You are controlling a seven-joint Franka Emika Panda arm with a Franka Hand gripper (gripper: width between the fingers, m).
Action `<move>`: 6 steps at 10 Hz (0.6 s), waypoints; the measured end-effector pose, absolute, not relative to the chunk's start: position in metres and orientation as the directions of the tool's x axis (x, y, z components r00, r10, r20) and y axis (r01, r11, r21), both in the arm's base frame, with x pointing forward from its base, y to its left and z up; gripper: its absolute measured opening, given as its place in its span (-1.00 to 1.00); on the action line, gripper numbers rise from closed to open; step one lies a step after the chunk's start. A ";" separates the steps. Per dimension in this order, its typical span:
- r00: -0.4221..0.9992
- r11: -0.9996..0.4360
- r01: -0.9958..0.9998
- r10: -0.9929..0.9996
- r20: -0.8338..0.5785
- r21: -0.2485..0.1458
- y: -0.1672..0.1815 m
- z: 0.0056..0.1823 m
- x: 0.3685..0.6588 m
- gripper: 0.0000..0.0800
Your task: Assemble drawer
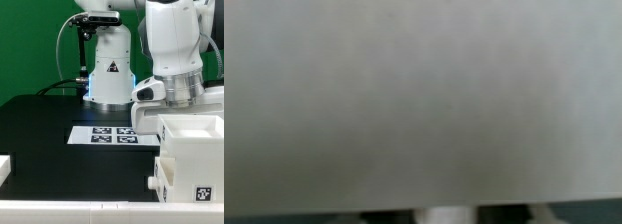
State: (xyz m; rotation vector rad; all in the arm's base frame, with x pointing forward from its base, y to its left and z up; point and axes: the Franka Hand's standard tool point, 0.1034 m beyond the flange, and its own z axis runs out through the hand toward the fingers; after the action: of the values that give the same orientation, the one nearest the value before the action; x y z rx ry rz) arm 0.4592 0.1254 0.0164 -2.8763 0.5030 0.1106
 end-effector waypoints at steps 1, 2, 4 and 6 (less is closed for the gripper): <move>0.939 -0.917 -0.343 -0.327 -0.111 -0.202 0.125 0.017 0.459 -0.61; 0.939 -0.917 -0.343 -0.327 -0.111 -0.202 0.125 0.017 0.459 -0.61; 0.939 -0.917 -0.343 -0.327 -0.111 -0.202 0.125 0.017 0.459 -0.61; 0.942 -0.921 -0.333 -0.316 -0.112 -0.201 0.119 0.028 0.464 -0.61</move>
Offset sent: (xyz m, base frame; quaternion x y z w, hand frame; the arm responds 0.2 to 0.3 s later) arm 0.0000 0.0000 0.0000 0.0000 0.0000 0.0000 1.0000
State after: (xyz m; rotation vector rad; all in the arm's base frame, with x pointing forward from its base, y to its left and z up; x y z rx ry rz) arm 0.4645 0.1191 0.0277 -2.8798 0.4869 0.1136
